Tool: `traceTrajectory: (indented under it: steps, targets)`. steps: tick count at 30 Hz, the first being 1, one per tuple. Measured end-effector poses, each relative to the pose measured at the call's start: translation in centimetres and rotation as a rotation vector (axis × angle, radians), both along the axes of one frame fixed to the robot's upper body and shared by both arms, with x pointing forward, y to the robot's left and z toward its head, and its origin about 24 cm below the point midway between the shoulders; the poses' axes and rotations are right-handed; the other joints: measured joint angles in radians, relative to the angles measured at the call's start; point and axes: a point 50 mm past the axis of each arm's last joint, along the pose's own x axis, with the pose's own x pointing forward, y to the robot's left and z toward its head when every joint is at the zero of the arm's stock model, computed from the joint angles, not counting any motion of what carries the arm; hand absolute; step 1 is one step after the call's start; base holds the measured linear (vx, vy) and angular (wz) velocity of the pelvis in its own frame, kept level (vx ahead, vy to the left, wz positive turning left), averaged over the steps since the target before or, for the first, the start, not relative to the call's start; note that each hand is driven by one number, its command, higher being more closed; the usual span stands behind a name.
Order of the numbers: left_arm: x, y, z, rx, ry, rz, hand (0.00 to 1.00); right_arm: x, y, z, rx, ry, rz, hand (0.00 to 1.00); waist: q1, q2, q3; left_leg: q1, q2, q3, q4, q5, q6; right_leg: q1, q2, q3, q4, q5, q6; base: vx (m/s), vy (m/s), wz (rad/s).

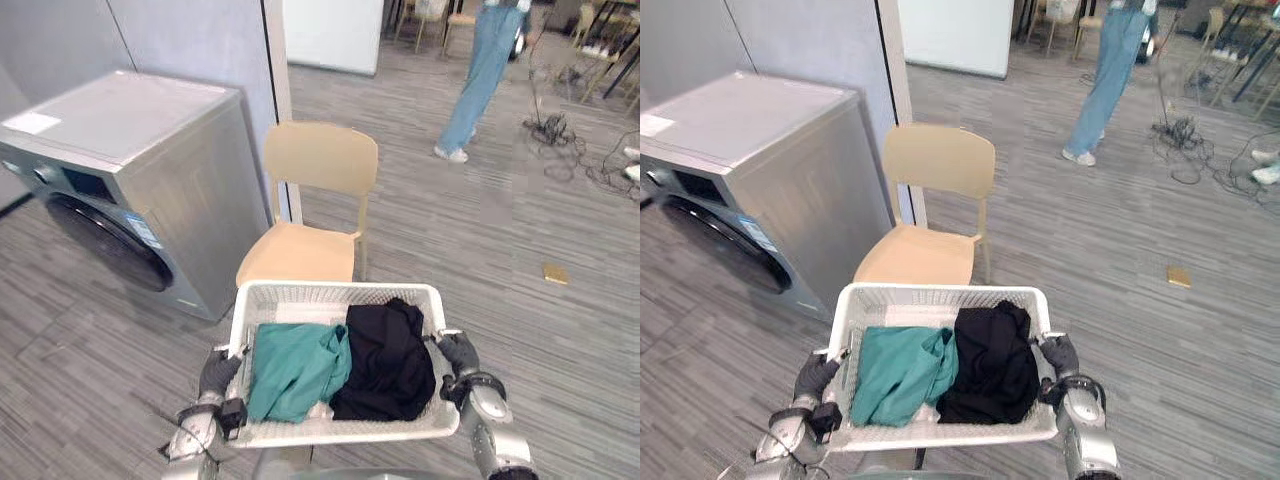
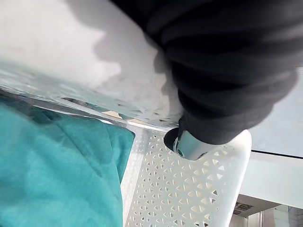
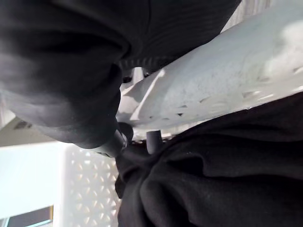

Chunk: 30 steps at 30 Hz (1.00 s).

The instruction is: Pick up the laundry basket with both hands and put the clothes into the washing machine.

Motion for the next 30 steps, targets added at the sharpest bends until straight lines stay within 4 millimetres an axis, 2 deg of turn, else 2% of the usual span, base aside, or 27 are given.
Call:
traceTrajectory:
  steps: [1, 2, 3, 4, 5, 6, 7, 8, 9, 10, 11, 12, 13, 14, 16, 20, 23, 24, 26, 27, 28, 30]
  targets:
    - [0.0, -0.1, 0.0, -0.002, -0.002, 0.0, 1.0, 0.0, 0.0, 0.1, -0.001, -0.005, 0.0, 1.0, 0.002, 0.002, 0.002, 0.029, -0.002, 0.009, -0.006, -0.012, 0.016, -0.012, -0.022, 0.001, 0.045, -0.038, -0.015, 0.33, 0.14, -0.27]
    - [0.2, -0.2, 0.1, -0.008, -0.011, 0.001, 1.0, 0.0, -0.1, 0.4, -0.006, -0.019, -0.001, 1.0, 0.004, 0.019, 0.014, 0.086, -0.005, 0.04, 0.006, -0.051, 0.032, -0.038, -0.074, 0.003, 0.117, -0.061, -0.025, 0.21, 0.112, -0.38]
    - [0.3, -0.2, 0.2, -0.008, -0.018, 0.0, 1.0, 0.0, -0.2, 0.6, -0.01, -0.034, -0.003, 1.0, 0.001, 0.027, 0.02, 0.105, -0.009, 0.051, 0.026, -0.077, 0.037, -0.052, -0.097, 0.004, 0.144, -0.043, -0.046, 0.25, 0.213, -0.2]
    - [0.9, -0.1, 1.0, 0.007, -0.052, -0.011, 1.0, 0.1, 0.0, 1.0, -0.002, -0.072, -0.017, 1.0, -0.025, 0.027, 0.04, 0.119, -0.03, 0.07, 0.1, -0.161, 0.035, -0.082, -0.125, -0.025, 0.23, 0.074, -0.124, 0.17, 0.185, 0.02]
    - [0.7, 0.1, 1.0, 0.017, -0.05, -0.014, 1.0, 0.0, 0.2, 0.9, 0.008, -0.066, -0.021, 1.0, -0.033, 0.029, 0.042, 0.136, -0.031, 0.076, 0.112, -0.192, 0.033, -0.105, -0.136, -0.038, 0.307, 0.112, -0.144, 0.15, 0.173, 0.07]
    - [0.5, 0.2, 1.0, 0.023, -0.045, -0.014, 1.0, 0.0, 0.3, 0.7, 0.012, -0.057, -0.019, 1.0, -0.037, 0.03, 0.042, 0.154, -0.031, 0.077, 0.115, -0.205, 0.034, -0.119, -0.143, -0.05, 0.349, 0.16, -0.141, 0.16, 0.107, -0.07]
    - [0.0, 0.3, 0.8, 0.03, -0.025, -0.022, 1.0, -0.5, 0.4, 0.1, 0.019, -0.024, -0.018, 1.0, -0.04, 0.034, 0.042, 0.218, -0.02, 0.072, 0.071, -0.223, 0.045, -0.155, -0.162, -0.101, 0.432, 0.321, -0.143, 0.17, 0.079, -0.07]
    - [-0.1, 0.5, 0.9, 0.04, -0.026, -0.024, 1.0, -0.6, 0.6, 0.0, 0.025, -0.021, -0.017, 1.0, -0.037, 0.046, 0.041, 0.243, -0.005, 0.07, 0.046, -0.231, 0.054, -0.181, -0.16, -0.11, 0.47, 0.277, -0.109, 0.2, 0.033, -0.1]
    - [0.0, 0.5, 0.9, 0.042, -0.029, -0.025, 1.0, -0.5, 0.8, 0.1, 0.029, -0.028, -0.015, 1.0, -0.031, 0.036, 0.043, 0.247, 0.0, 0.07, 0.039, -0.235, 0.06, -0.205, -0.152, -0.119, 0.482, 0.16, -0.086, 0.14, -0.061, -0.15]
    - [0.1, 0.7, 1.1, 0.044, -0.035, -0.014, 1.0, 0.2, 1.1, 0.5, 0.032, -0.044, -0.001, 1.0, -0.028, 0.021, 0.049, 0.254, 0.014, 0.07, 0.025, -0.241, 0.061, -0.26, -0.135, -0.152, 0.451, 0.016, -0.088, 0.18, -0.11, -0.18]
    - [0.4, 0.8, 1.1, 0.043, -0.039, -0.01, 1.0, 0.4, 1.1, 0.6, 0.031, -0.049, 0.002, 1.0, -0.018, 0.022, 0.054, 0.265, 0.037, 0.071, 0.009, -0.247, 0.051, -0.297, -0.103, -0.208, 0.339, -0.047, -0.074, 0.17, -0.099, -0.19]
    - [0.4, 0.9, 1.1, 0.044, -0.039, -0.008, 1.0, 0.3, 1.1, 0.5, 0.03, -0.046, 0.001, 1.0, -0.013, 0.024, 0.055, 0.279, 0.052, 0.074, 0.001, -0.253, 0.037, -0.296, -0.071, -0.228, 0.203, -0.055, -0.069, 0.17, -0.102, -0.08]
    - [0.4, 0.8, 1.1, 0.044, -0.037, -0.008, 1.0, 0.2, 1.1, 0.5, 0.027, -0.046, 0.001, 1.0, -0.015, 0.021, 0.055, 0.282, 0.053, 0.072, 0.003, -0.26, 0.027, -0.288, -0.058, -0.232, 0.099, -0.044, -0.081, 0.14, -0.122, 0.12]
    - [0.4, 0.8, 1.1, 0.044, -0.04, -0.009, 1.0, 0.1, 1.0, 0.6, 0.021, -0.051, 0.001, 1.0, -0.019, -0.006, 0.058, 0.283, 0.027, 0.068, 0.039, -0.295, 0.011, -0.273, -0.064, -0.213, -0.048, 0.045, -0.107, 0.16, -0.143, 0.41]
    - [-0.2, 0.0, 0.3, 0.004, -0.011, 0.005, 1.0, 0.0, 0.3, 0.6, -0.015, -0.038, 0.011, 1.0, -0.03, 0.029, 0.053, 0.299, 0.056, 0.027, 0.084, -0.339, -0.005, -0.219, -0.033, -0.253, -0.071, 0.019, -0.114, 0.19, -0.122, 0.37]
    - [-0.5, -0.1, 0.1, -0.009, -0.007, 0.018, 1.0, 0.0, 0.3, 0.6, -0.026, -0.038, 0.023, 1.0, -0.019, 0.06, 0.042, 0.259, 0.072, -0.016, 0.125, -0.338, -0.01, -0.195, 0.001, -0.297, -0.125, 0.016, -0.124, 0.3, -0.132, 0.26]
    - [-1.1, 0.1, -0.2, -0.011, 0.012, 0.032, 1.0, 0.0, 0.5, 0.5, -0.032, -0.026, 0.044, 1.0, -0.007, 0.069, 0.047, 0.186, 0.073, -0.041, 0.332, -0.328, -0.028, -0.11, 0.017, -0.302, -0.187, 0.017, -0.124, 0.23, -0.017, 0.14]
    - [-1.3, 0.2, -0.3, -0.02, 0.016, 0.044, 1.0, 0.1, 0.6, 0.6, -0.033, -0.028, 0.053, 1.0, -0.001, 0.055, 0.055, 0.171, 0.075, -0.039, 0.358, -0.33, -0.025, -0.087, 0.012, -0.289, -0.196, 0.016, -0.125, 0.21, 0.055, -0.1]
    - [-1.5, 0.3, -0.3, -0.025, 0.019, 0.047, 1.0, 0.2, 0.7, 0.6, -0.037, -0.027, 0.063, 1.0, 0.016, 0.048, 0.052, 0.16, 0.09, -0.033, 0.302, -0.329, -0.021, -0.08, -0.011, -0.263, -0.201, 0.016, -0.125, 0.18, 0.126, -0.33]
    - [-1.6, 0.4, -0.4, -0.024, 0.023, 0.051, 1.0, 0.5, 0.9, 0.5, -0.037, -0.022, 0.071, 1.0, 0.016, 0.038, 0.051, 0.149, 0.114, -0.026, 0.217, -0.326, -0.017, -0.081, -0.037, -0.247, -0.213, 0.017, -0.123, 0.17, 0.169, -0.39]
    - [-1.6, 0.4, -0.5, -0.023, 0.026, 0.051, 1.0, 0.6, 0.9, 0.3, -0.036, -0.014, 0.074, 1.0, 0.012, 0.033, 0.052, 0.138, 0.14, -0.022, 0.154, -0.325, -0.019, -0.082, -0.053, -0.243, -0.217, 0.018, -0.122, 0.18, 0.198, -0.23]
    - [-1.7, 0.1, -1.2, -0.026, 0.054, 0.038, 1.0, 0.3, 0.8, -0.5, -0.041, 0.024, 0.074, 1.0, -0.01, 0.036, 0.05, 0.144, 0.184, -0.029, -0.004, -0.254, -0.009, -0.072, -0.077, -0.24, -0.214, 0.024, -0.111, 0.18, 0.243, 0.03]
